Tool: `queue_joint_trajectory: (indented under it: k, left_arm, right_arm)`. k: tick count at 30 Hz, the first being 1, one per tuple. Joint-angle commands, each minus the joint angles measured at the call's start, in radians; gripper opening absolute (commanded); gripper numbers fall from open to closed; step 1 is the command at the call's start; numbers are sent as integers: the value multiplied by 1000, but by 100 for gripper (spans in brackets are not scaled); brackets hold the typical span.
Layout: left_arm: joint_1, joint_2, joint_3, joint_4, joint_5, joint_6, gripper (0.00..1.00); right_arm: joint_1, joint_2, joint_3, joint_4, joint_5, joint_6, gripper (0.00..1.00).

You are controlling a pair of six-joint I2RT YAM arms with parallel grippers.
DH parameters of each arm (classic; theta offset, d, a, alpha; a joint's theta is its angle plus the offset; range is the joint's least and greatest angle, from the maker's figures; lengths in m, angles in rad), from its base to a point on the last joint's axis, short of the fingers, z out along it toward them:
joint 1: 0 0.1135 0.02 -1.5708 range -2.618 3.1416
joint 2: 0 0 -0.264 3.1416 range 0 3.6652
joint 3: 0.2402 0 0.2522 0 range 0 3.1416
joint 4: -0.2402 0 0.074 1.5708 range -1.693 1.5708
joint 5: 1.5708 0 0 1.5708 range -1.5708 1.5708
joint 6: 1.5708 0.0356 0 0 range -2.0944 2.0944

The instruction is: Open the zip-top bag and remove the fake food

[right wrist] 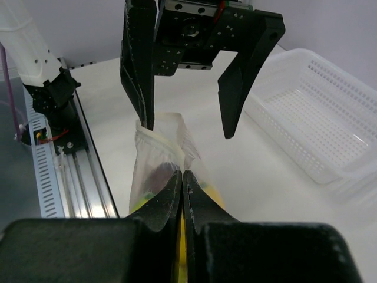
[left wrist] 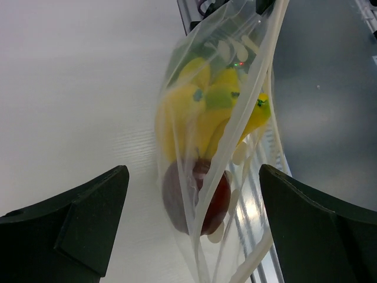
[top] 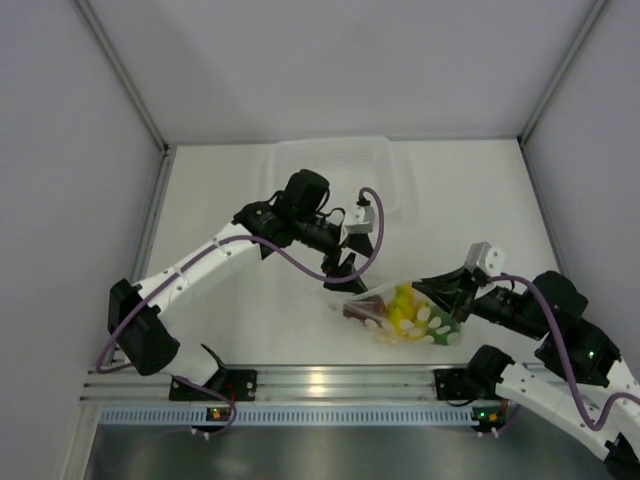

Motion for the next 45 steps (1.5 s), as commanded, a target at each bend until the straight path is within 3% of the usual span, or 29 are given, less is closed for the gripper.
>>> queue_joint_trajectory:
  k: [1,11,17,20,21,22,23,24,28,30,31,32,35,37,45]
  left_arm:
    - [12,-83,-44,157,-35,-47,98]
    - [-6,-66,-68,161,-89,-73,96]
    - [-26,-35,-72,161,-83,-70,84]
    - [-32,-9,-66,160,-64,-73,58]
    - [-32,-3,-64,161,-64,-75,36]
    - [-35,-3,-66,161,-67,-72,24]
    - [-37,-6,-66,160,-76,-72,4]
    - [-37,-11,-66,161,-89,-75,0]
    - [-37,-35,-42,161,-272,-131,0]
    - [-37,-47,-29,160,-465,-191,0]
    - [-37,-51,-17,163,-535,-216,0]
    - [-37,-52,-14,160,-639,-258,0]
    - [-37,-46,8,162,-828,-367,0]
    - [-37,-46,17,160,-945,-470,0]
    - [-40,-75,9,166,-1199,-859,0]
  right_arm:
    - [1,19,23,81,-67,-16,0]
    - [1,10,-2,133,-53,-1,0]
    - [-1,5,-11,147,-70,4,0]
    - [1,-2,-20,162,-76,8,0]
    - [-1,-1,-23,162,-66,10,0]
    - [-1,-1,-25,165,-58,10,0]
    - [-1,-3,-25,164,-50,10,0]
    - [1,-4,-25,165,-33,13,0]
    - [1,-10,-31,179,78,39,1]
    - [1,-6,-37,196,169,51,19]
    - [1,-3,-42,204,203,91,45]
    - [1,13,-45,222,290,131,56]
    - [-1,68,-31,230,417,211,73]
    - [1,105,-10,218,493,301,73]
    - [1,290,-71,319,471,724,73]
